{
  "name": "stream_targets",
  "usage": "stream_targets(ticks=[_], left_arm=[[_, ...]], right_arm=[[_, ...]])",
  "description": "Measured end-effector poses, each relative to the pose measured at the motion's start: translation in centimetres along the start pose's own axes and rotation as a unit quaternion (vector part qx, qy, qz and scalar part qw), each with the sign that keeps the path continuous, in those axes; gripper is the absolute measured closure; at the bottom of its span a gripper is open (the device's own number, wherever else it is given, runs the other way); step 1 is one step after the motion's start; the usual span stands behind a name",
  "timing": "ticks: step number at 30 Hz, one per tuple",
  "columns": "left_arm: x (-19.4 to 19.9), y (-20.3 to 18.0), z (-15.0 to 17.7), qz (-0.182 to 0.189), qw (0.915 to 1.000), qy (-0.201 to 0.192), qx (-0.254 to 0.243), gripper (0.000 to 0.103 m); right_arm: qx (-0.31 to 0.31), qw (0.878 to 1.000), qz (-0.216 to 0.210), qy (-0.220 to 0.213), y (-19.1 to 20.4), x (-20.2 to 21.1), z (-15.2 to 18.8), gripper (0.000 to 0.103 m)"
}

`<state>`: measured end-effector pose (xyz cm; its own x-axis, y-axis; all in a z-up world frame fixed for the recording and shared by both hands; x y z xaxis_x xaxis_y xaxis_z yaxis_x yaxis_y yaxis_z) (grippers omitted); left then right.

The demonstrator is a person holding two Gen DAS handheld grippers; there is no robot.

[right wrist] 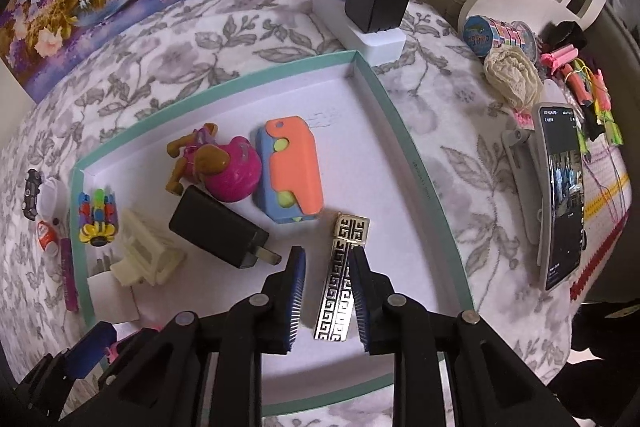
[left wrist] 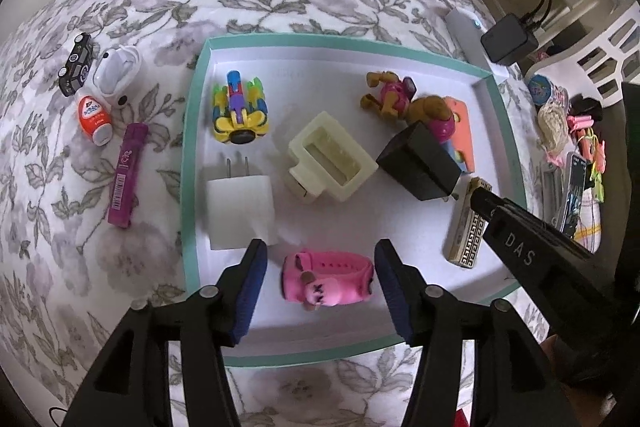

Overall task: Organize rigid objects
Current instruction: 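Open the left tool to drop the pink strap while the right tool releases the gold case in the tray, then move both open tools back toward the remaining items beside the tray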

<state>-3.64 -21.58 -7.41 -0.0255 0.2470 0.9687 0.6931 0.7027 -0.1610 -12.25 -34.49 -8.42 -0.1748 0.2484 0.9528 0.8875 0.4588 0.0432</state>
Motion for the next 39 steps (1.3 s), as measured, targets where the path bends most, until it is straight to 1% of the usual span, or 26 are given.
stream_targets(ticks=[3,5,6,7,11,13,17,18,19,20,23,25,27,30,32,37,38,39], left_arm=[[0.7,0.2,-0.3,0.007,0.9999,-0.009,0.005,0.045],[1.2,0.4,-0.5,0.008,0.9998,-0.015,0.009,0.045],[1.4,0.6,-0.6,0.008,0.9998,-0.018,0.010,0.045],[1.7,0.8,-0.7,0.008,0.9997,-0.020,0.012,0.045],[2.6,2.0,-1.4,0.010,0.9990,-0.033,0.030,0.045],[2.9,2.7,-1.8,0.008,0.9984,-0.037,0.041,0.045],[3.4,5.2,-2.1,-0.018,0.9967,-0.046,0.065,0.044],[3.4,6.0,-2.1,-0.026,0.9959,-0.048,0.072,0.042],[3.5,6.6,-2.1,-0.031,0.9952,-0.050,0.078,0.033],[3.7,7.5,-2.2,-0.037,0.9940,-0.053,0.088,0.028],[4.2,9.7,-2.0,-0.045,0.9904,-0.062,0.115,0.028],[4.5,11.2,-1.8,-0.049,0.9875,-0.066,0.135,0.027],[4.5,12.6,-1.6,-0.057,0.9841,-0.069,0.154,0.021],[4.7,14.5,-1.1,-0.062,0.9791,-0.071,0.180,0.020],[4.8,15.6,-0.8,-0.060,0.9762,-0.073,0.195,0.020],[5.5,18.3,-0.2,-0.078,0.9678,-0.080,0.225,0.020],[5.6,18.8,-0.1,-0.080,0.9661,-0.083,0.231,0.020],[5.7,19.3,0.0,-0.082,0.9648,-0.084,0.235,0.020]], right_arm=[[0.001,1.000,-0.002,-0.006,0.2,0.4,-0.2,0.069],[0.000,1.000,-0.004,-0.011,0.2,0.8,-0.3,0.060],[-0.003,1.000,-0.005,-0.015,0.2,0.9,-0.4,0.049],[-0.005,1.000,-0.006,-0.018,0.2,1.1,-0.5,0.046],[-0.009,1.000,-0.006,-0.020,0.1,1.3,-0.7,0.045],[-0.008,1.000,-0.007,-0.018,0.2,1.2,-0.6,0.041],[-0.003,1.000,-0.009,-0.018,0.5,1.2,-0.5,0.036],[-0.002,1.000,-0.009,-0.019,0.6,1.2,-0.5,0.034],[-0.001,1.000,-0.009,-0.020,0.6,1.2,-0.5,0.034],[0.001,1.000,-0.009,-0.021,0.8,1.3,-0.5,0.034],[0.009,1.000,-0.010,-0.024,1.3,1.5,-0.4,0.031],[0.014,1.000,-0.013,-0.026,1.7,1.6,-0.3,0.026],[0.021,0.999,-0.018,-0.029,2.4,2.0,-0.1,0.025],[0.031,0.999,-0.025,-0.034,3.5,2.4,0.1,0.024],[0.043,0.998,-0.038,-0.033,4.6,2.7,0.5,0.024],[0.068,0.995,-0.059,-0.031,7.1,3.3,1.7,0.024],[0.076,0.995,-0.064,-0.033,7.7,3.5,2.0,0.023],[0.082,0.994,-0.067,-0.034,8.2,3.6,2.1,0.021]])
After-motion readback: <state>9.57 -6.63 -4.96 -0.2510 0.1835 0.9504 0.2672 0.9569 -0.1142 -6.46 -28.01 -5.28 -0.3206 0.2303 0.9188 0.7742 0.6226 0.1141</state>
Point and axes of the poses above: each gripper's, at about its wrist camera, not at the fingertips, and x roughly against the way its jaws point, y to its left, z to its underside, the point moved 9 cm from there along -x, roughly the way its jaws point, and after that the axes turned 10 degrees about -x, right-handed, at the moved point
